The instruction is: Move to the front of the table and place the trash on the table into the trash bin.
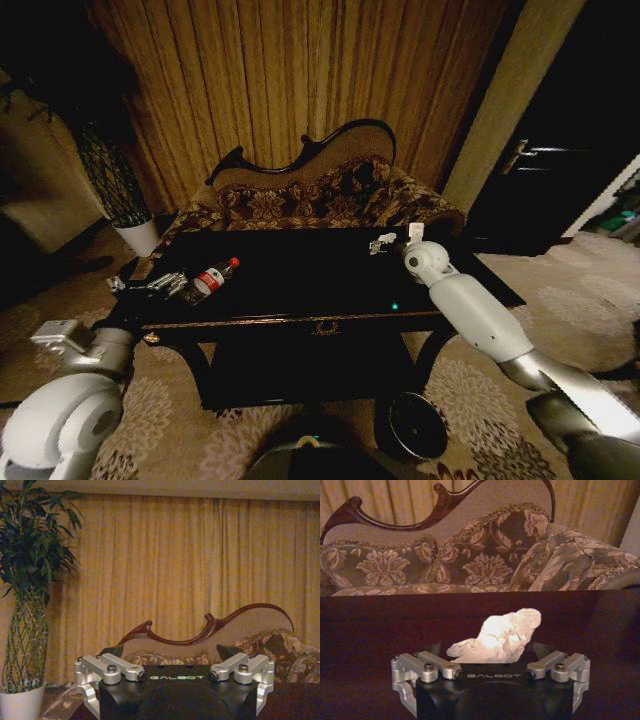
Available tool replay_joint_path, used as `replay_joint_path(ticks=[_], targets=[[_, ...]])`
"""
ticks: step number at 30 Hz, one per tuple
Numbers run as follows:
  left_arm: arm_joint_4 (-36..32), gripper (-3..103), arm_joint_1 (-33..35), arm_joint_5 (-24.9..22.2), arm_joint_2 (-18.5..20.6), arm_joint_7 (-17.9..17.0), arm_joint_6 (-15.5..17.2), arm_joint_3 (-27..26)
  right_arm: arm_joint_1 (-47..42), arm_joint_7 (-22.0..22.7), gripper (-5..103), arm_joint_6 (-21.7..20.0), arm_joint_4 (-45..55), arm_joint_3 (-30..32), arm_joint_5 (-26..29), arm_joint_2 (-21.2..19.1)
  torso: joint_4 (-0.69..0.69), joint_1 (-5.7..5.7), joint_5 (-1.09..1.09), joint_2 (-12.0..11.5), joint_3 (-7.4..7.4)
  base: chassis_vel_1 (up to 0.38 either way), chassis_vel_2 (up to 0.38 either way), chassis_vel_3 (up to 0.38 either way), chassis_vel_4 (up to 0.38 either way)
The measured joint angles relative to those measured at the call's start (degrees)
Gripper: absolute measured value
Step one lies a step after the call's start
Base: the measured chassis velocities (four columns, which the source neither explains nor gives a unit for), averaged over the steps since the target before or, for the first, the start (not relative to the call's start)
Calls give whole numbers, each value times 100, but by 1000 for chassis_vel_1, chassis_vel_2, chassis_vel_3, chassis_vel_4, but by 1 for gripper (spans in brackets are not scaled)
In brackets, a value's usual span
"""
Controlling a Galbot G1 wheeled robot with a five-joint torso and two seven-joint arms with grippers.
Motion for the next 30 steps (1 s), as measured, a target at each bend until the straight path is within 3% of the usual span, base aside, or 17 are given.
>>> replay_joint_path(ticks=[2,3,5,12,17,24,26,28,30], targets=[[0,100,-1,-1,0,0,-2,-6,5,-6,102,13,-7,-15,-13,0,0,0,0,0,0,0,0,0,0],[0,100,-2,-2,0,0,-4,-12,12,-19,93,53,-28,-36,-48,-2,0,-1,0,0,0,0,0,0,0],[0,100,-3,-3,1,0,-5,-13,17,-27,93,88,-50,-53,-91,-2,0,-1,0,0,0,0,0,0,0],[0,100,-9,-9,19,3,-8,-18,19,-43,61,141,-77,-83,-169,-19,0,-1,0,0,0,0,0,0,0],[0,100,-22,-16,40,4,-8,-25,12,-53,49,143,-75,-83,-172,-31,0,-1,0,0,0,0,0,0,0],[0,100,-38,-28,69,10,-10,-42,-18,-67,16,161,-58,-64,-179,-74,0,-1,0,0,0,0,0,0,0],[0,100,-40,-29,71,11,-10,-42,-21,-68,16,162,-55,-63,-180,-79,0,-1,0,0,0,0,0,0,0],[0,100,-55,-30,74,14,-12,-43,-37,-73,5,168,-44,-58,-183,-88,0,-1,0,0,0,0,0,0,0],[0,100,-57,-31,74,14,-13,-43,-42,-74,2,170,-41,-57,-184,-89,0,-1,0,0,0,0,0,0,0]])
